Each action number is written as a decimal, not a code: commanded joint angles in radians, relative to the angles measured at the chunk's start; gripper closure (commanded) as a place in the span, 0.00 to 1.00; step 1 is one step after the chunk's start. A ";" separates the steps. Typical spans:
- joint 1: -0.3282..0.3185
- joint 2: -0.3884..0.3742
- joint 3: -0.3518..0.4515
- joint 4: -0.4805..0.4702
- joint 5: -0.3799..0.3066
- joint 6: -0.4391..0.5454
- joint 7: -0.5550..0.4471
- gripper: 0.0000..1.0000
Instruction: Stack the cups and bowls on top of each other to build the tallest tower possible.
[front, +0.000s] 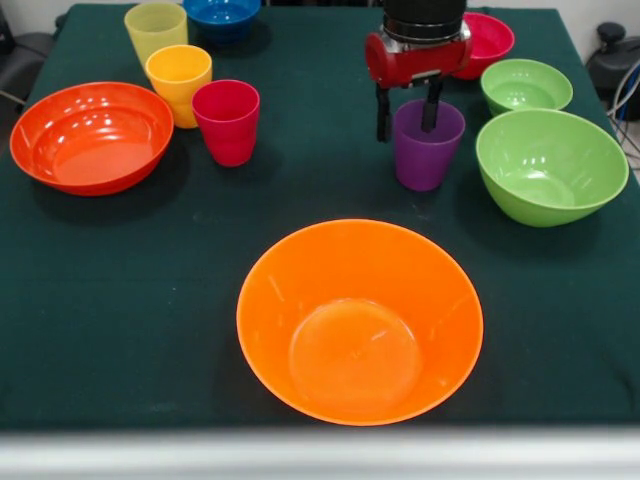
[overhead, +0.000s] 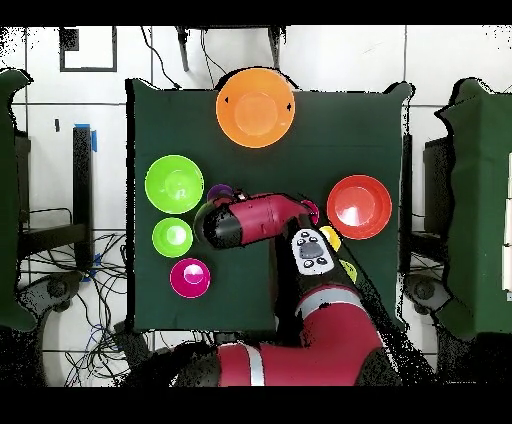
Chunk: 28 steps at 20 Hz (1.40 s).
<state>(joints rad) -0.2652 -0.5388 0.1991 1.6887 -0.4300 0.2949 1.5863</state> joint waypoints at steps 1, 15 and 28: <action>0.047 0.048 -0.006 -0.091 -0.097 -0.041 0.026 0.00; 0.112 0.072 -0.042 -0.093 -0.115 -0.115 0.076 1.00; 0.194 -0.229 -0.019 0.079 0.033 0.257 -0.025 1.00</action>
<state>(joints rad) -0.0787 -0.6028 0.1098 1.6792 -0.4456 0.2932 1.5863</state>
